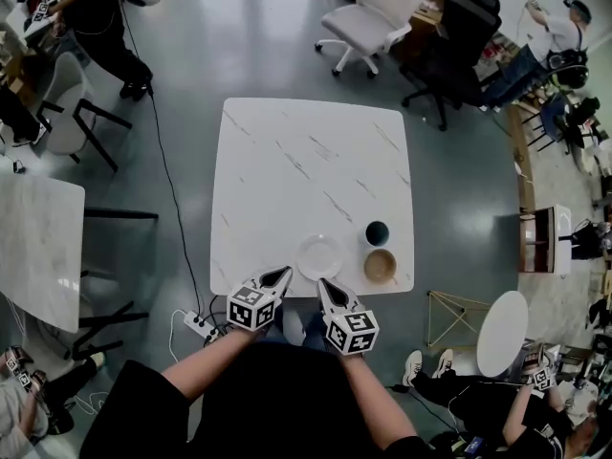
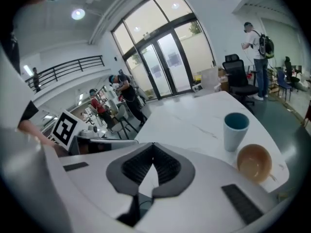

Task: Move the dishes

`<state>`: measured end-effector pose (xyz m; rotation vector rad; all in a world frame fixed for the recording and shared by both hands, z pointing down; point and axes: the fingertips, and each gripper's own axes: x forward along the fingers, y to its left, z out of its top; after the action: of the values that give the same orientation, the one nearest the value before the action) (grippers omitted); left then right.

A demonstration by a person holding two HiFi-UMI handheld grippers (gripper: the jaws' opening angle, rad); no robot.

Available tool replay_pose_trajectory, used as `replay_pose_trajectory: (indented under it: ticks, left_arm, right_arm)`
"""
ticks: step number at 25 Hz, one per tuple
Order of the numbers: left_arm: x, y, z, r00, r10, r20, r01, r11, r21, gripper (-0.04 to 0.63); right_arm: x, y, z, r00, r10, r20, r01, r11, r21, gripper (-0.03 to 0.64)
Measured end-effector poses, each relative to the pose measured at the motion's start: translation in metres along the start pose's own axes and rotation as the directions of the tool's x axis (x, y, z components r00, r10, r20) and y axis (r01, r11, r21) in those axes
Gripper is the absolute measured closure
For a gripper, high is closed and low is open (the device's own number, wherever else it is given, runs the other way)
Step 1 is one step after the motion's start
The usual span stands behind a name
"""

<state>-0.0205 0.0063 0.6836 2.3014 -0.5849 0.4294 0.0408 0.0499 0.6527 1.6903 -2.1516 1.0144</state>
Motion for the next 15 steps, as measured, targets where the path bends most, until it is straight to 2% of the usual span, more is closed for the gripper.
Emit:
replay_pose_trajectory:
  ticks: [4, 7, 10, 13, 15]
  left_arm:
    - [-0.025, -0.047, 0.011, 0.995, -0.018, 0.097, 0.016, 1.000, 0.020, 0.578]
    - [-0.053, -0.083, 0.007, 0.980, 0.059, 0.188, -0.074, 0.995, 0.072, 0.578]
    - [-0.082, -0.117, -0.004, 0.950, 0.130, 0.284, -0.153, 0.987, 0.059, 0.578]
    - [-0.113, -0.152, -0.017, 0.907, 0.204, 0.368, -0.234, 0.971, 0.037, 0.578]
    - [-0.130, -0.184, -0.029, 0.884, 0.233, 0.405, -0.282, 0.957, 0.064, 0.578]
  right_arm:
    - [-0.026, 0.027, 0.002, 0.998, 0.042, 0.057, -0.038, 0.997, -0.067, 0.601]
    - [-0.055, 0.043, 0.003, 0.991, 0.083, 0.107, -0.069, 0.989, -0.131, 0.601]
    - [-0.102, 0.065, 0.005, 0.971, 0.159, 0.176, -0.118, 0.968, -0.222, 0.601]
    - [-0.153, 0.084, 0.002, 0.953, 0.203, 0.226, -0.123, 0.938, -0.324, 0.601]
    - [-0.187, 0.095, -0.003, 0.941, 0.222, 0.255, -0.123, 0.927, -0.354, 0.601]
